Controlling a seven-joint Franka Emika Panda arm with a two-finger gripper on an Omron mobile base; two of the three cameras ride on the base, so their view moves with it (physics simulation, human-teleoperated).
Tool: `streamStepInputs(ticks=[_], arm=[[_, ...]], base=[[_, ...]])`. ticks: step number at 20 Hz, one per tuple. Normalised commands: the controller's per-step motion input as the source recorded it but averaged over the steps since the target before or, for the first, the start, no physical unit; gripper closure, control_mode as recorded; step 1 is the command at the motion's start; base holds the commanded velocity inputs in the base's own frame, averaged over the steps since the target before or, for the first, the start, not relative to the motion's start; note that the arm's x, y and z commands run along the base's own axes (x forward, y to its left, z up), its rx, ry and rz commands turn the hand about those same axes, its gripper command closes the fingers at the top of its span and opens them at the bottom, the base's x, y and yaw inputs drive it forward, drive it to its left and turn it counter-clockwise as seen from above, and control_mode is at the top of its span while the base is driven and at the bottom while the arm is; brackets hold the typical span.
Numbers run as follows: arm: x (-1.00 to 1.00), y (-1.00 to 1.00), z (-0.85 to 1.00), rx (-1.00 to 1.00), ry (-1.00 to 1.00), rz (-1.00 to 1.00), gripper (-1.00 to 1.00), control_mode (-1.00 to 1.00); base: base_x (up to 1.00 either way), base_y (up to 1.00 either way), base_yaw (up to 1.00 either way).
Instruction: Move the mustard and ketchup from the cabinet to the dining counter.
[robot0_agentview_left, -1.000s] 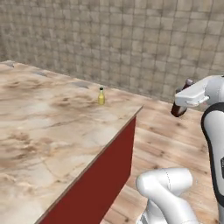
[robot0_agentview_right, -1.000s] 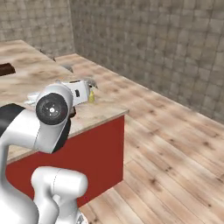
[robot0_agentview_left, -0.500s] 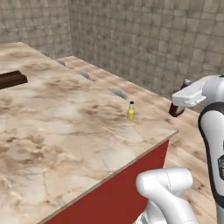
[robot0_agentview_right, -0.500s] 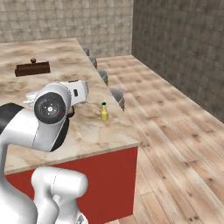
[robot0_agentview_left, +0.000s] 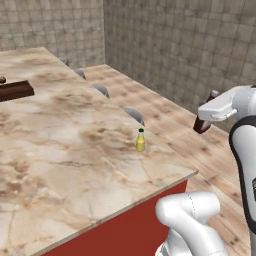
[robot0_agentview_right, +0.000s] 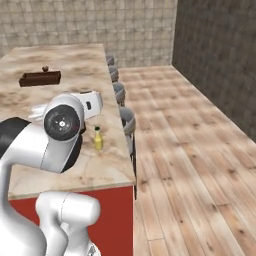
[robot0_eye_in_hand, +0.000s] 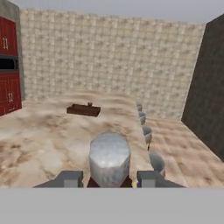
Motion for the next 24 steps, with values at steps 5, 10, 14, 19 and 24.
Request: streamStepInputs(ticks=[5, 10, 14, 19, 24], arm=[[0.0, 0.0, 0.0, 0.0, 0.0, 0.0, 1.0, 1.0], [0.17, 0.01, -0.34, 0.0, 0.0, 0.16, 1.0, -1.0], [0.54, -0.12, -0.86, -0.01, 0.0, 0.26, 1.0, -1.0], [0.87, -0.13, -1.0, -0.02, 0.06, 0.3, 1.0, -1.0], [0.93, -0.16, -0.81, 0.0, 0.04, 0.3, 1.0, -1.0]], base=[[0.33, 0.14, 0.24], [0.05, 0.07, 0.11], [0.0, 0.0, 0.0], [0.0, 0.0, 0.0], [0.0, 0.0, 0.0]])
